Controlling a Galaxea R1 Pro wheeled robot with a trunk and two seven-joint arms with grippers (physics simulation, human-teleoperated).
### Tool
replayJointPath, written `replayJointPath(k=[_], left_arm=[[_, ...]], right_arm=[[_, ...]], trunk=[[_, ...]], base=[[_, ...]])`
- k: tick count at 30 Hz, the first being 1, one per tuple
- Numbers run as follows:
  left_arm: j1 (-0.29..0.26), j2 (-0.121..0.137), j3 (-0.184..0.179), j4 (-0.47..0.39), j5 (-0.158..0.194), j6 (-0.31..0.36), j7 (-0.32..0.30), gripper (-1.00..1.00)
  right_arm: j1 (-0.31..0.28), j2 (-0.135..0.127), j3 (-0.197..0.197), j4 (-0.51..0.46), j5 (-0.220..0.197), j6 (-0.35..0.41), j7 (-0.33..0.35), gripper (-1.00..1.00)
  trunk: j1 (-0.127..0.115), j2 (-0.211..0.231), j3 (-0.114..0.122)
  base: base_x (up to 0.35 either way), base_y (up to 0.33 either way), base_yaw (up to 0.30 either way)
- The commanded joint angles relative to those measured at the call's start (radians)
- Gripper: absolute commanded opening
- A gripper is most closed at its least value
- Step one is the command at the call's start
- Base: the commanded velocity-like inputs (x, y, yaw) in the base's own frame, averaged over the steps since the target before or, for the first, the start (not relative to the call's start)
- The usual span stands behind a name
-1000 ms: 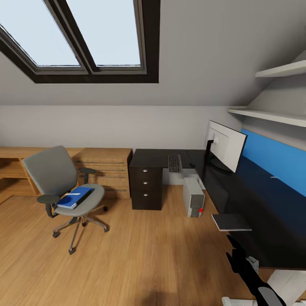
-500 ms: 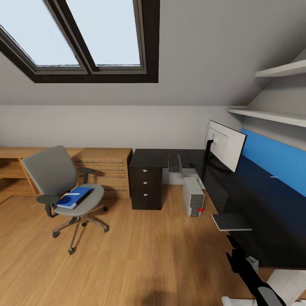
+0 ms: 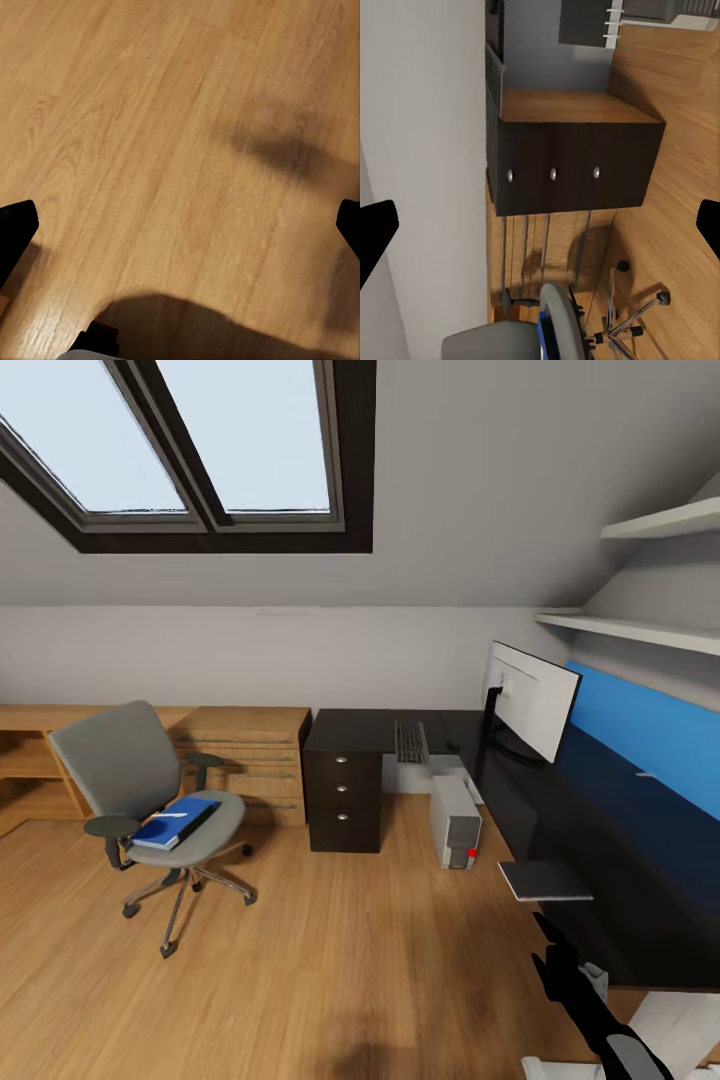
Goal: In the bedroom, organize the workspace by keeping the computer under the desk, ensuring the monitor is on the desk, placing the keyboard on the desk next to the monitor, placing the mouse on the desk next to the keyboard, moving the folder from the swivel chair onto the desk next to the mouse, stacking the notebook on top of the folder with the pen on top of the notebook, and positioning the swivel chair next to the desk.
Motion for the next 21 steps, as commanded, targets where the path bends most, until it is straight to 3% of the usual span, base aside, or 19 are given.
replayJointPath(k=[1, 21], left_arm=[[-0.001, -0.001, 0.002, 0.000, 0.006, -0.002, 0.000, 1.00], [-0.001, -0.001, 0.000, 0.000, 0.005, -0.001, -0.001, 1.00]], right_arm=[[-0.001, 0.000, -0.004, 0.001, -0.007, 0.009, 0.002, 1.00], [-0.001, -0.001, -0.005, -0.002, -0.006, 0.010, -0.013, 1.00]], trunk=[[0.000, -0.001, -0.001], [0.000, -0.001, -0.001]], base=[[0.000, 0.000, 0.000], [0.000, 0.000, 0.000]])
